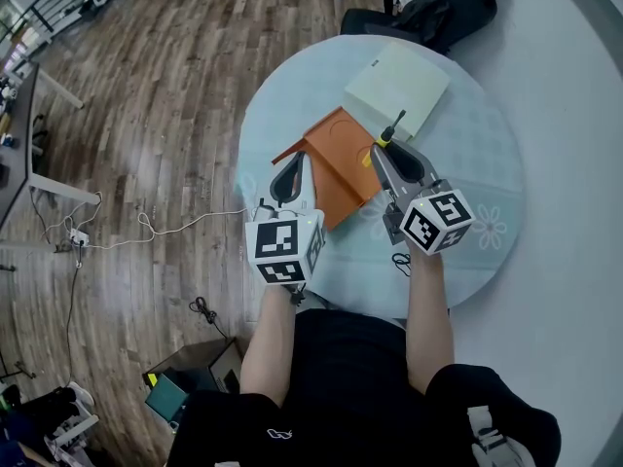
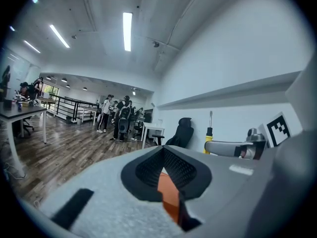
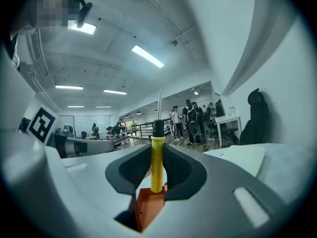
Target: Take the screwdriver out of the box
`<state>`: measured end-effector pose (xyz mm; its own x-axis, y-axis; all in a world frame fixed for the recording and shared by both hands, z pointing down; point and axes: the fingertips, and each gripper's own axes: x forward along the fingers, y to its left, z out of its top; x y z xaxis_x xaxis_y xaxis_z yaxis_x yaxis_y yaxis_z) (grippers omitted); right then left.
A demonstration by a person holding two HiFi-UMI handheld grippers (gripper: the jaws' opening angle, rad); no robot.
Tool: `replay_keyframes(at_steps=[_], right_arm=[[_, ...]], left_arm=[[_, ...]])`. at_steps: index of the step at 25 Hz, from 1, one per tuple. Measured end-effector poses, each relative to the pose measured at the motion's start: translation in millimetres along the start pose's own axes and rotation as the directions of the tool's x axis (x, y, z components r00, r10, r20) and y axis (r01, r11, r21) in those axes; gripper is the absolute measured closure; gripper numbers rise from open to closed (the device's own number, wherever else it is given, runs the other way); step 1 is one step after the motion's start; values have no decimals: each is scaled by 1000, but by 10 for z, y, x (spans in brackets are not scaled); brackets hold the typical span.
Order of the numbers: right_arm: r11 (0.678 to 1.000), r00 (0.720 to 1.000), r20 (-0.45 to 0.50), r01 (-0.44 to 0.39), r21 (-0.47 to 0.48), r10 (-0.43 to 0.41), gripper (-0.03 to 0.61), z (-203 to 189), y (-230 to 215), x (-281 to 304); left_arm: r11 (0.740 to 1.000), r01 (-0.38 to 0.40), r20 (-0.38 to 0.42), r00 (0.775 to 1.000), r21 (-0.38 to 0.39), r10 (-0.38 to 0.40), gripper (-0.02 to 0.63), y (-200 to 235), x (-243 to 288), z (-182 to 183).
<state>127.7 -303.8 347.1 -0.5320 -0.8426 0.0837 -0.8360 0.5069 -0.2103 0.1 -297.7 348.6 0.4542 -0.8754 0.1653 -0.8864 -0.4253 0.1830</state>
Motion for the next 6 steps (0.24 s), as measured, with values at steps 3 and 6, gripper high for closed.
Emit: replay_keyframes(at_steps=[3,6], right_arm=[[1000,1000,-6,-5,-1,5,489,-24,0,38],[1000,1000,-11,-8,-2,8,489,-44,2,85]], left_arm=[[1000,0,-7,1000,-4,0,612,21,29,-31],[1000,1,-12,1000,-6,-1,612,46,58,-55]])
